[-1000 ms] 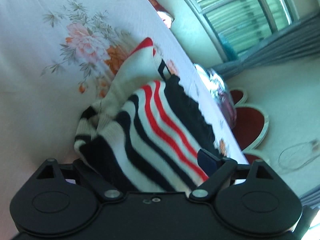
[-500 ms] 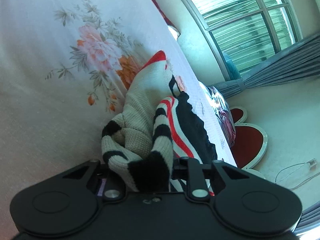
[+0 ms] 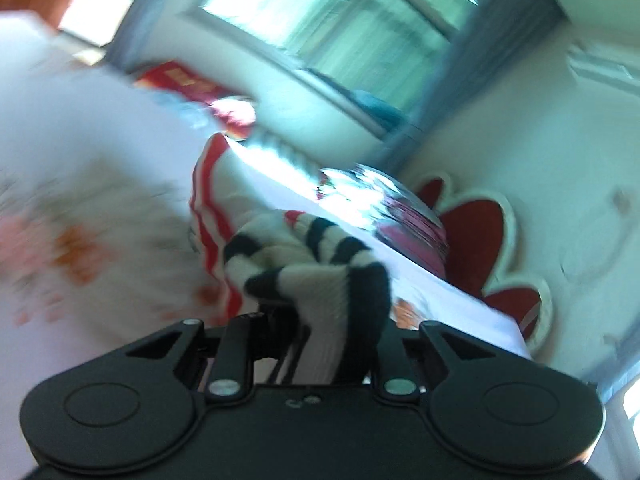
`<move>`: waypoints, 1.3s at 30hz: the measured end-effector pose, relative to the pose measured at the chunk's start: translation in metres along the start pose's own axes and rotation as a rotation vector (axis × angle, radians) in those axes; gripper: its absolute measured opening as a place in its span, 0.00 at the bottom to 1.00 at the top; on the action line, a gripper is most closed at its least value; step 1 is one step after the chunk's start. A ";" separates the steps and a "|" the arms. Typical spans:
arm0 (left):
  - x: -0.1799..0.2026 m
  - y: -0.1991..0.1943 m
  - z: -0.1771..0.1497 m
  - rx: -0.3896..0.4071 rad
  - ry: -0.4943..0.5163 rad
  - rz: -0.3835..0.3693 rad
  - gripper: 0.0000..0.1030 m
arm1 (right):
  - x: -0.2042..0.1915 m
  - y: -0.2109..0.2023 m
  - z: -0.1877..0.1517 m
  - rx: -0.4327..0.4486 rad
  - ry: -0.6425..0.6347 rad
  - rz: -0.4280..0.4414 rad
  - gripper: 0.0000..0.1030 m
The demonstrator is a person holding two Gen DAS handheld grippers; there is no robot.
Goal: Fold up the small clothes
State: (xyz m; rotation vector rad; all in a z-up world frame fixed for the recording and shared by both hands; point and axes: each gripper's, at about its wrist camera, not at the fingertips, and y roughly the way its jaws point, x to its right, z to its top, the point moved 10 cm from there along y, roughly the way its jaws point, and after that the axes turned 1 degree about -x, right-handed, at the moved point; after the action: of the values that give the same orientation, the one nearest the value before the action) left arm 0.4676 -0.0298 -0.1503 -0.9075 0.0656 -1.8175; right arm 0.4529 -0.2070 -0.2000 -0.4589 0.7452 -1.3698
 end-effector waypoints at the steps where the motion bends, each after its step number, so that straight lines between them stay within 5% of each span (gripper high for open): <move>1: 0.017 0.006 -0.002 -0.008 0.034 -0.020 0.18 | 0.012 -0.007 0.003 0.006 0.023 0.002 0.58; 8: 0.124 0.057 -0.075 -0.155 0.254 -0.160 0.18 | 0.118 -0.053 -0.003 0.025 0.157 -0.086 0.58; 12: 0.139 0.082 -0.136 -0.289 0.400 -0.132 0.19 | 0.162 -0.070 -0.011 0.014 0.219 -0.116 0.58; 15: 0.137 0.081 -0.148 -0.303 0.434 -0.112 0.31 | 0.173 -0.080 -0.007 0.029 0.249 -0.073 0.58; 20: 0.150 0.060 -0.157 -0.333 0.457 -0.158 0.70 | 0.159 -0.086 0.012 0.035 0.347 0.122 0.58; 24: 0.145 0.037 -0.161 -0.356 0.466 -0.185 0.70 | 0.137 -0.063 0.020 -0.058 0.399 0.278 0.58; 28: 0.117 0.013 -0.136 -0.298 0.373 -0.134 0.70 | 0.124 -0.035 0.005 -0.174 0.421 0.301 0.58; 32: 0.081 -0.001 -0.106 -0.224 0.317 -0.032 0.71 | 0.121 -0.024 0.003 -0.171 0.445 0.304 0.55; 33: 0.074 -0.002 -0.098 -0.210 0.309 -0.003 0.71 | 0.117 -0.024 0.004 -0.168 0.426 0.300 0.40; 39: 0.050 0.010 -0.075 -0.189 0.228 0.067 0.71 | 0.103 -0.023 0.008 -0.145 0.346 0.277 0.20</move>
State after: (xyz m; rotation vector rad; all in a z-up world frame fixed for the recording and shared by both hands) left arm 0.4221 -0.1014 -0.1804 -0.8141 0.4118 -1.8673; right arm 0.4452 -0.3125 -0.2002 -0.2209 1.1529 -1.1497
